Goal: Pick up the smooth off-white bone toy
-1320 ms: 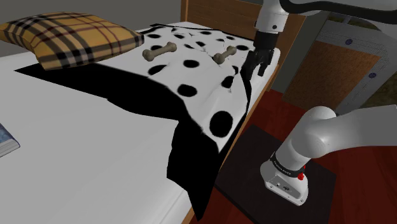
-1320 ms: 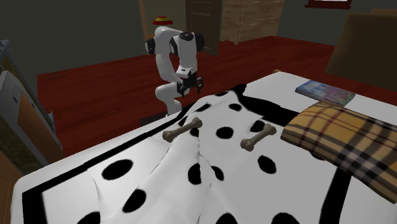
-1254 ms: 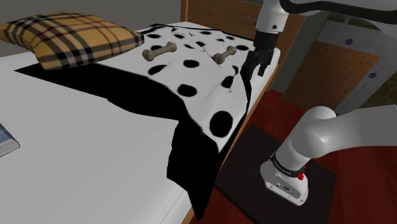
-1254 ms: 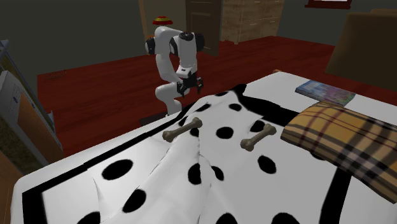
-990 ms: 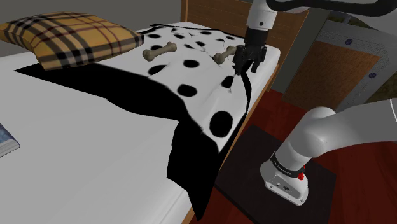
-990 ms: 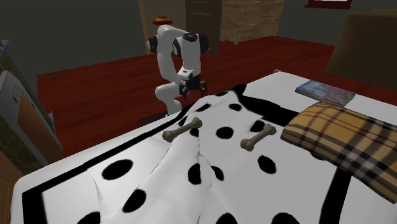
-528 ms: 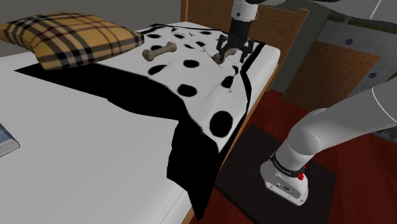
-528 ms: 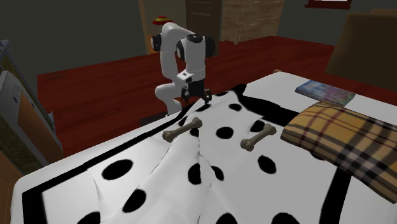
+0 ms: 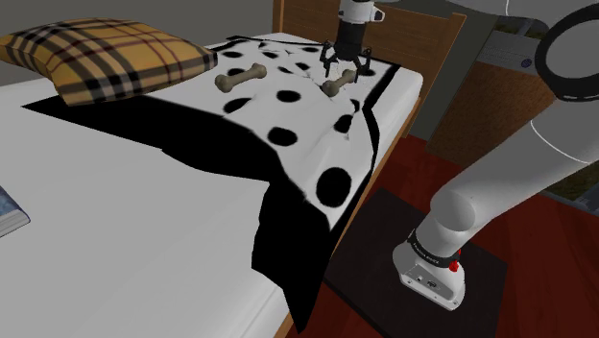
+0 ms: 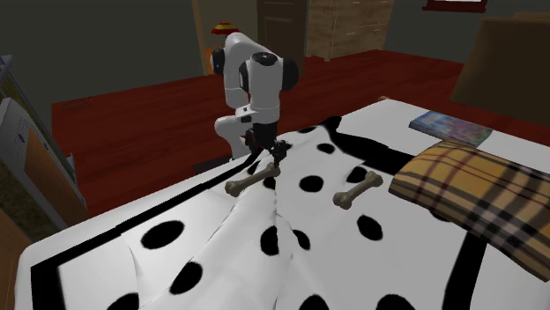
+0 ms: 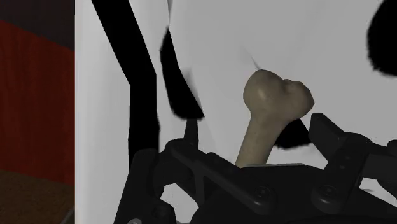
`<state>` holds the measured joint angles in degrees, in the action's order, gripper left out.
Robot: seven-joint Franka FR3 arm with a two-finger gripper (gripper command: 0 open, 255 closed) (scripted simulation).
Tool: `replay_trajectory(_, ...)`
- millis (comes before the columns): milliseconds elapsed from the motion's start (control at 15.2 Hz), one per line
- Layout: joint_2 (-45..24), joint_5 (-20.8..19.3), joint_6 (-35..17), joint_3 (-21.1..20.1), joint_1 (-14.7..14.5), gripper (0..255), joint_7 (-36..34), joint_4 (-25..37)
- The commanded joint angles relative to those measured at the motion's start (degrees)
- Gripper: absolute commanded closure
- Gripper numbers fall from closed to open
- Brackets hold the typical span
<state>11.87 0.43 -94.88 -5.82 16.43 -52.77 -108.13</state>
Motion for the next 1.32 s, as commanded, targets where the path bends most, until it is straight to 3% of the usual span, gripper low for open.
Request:
replay_trajectory(0, -2.9, -1.2, 0.3, 0.1, 1.2, 0, -5.5, 3.6)
replay_trajectory(198, -6.8, -3.0, 0.9, 0.8, 2.7, 0, -12.1, 8.5)
replay_trajectory(792, -6.2, -3.0, -5.0, 0.8, 2.7, 0, -12.3, 2.0)
replay_trajectory(858, -6.2, -3.0, -5.0, 0.8, 2.7, 255, -12.3, 2.0)
replay_trajectory(1254, -6.2, -3.0, -5.1, 0.8, 2.7, 255, -12.3, 1.9)
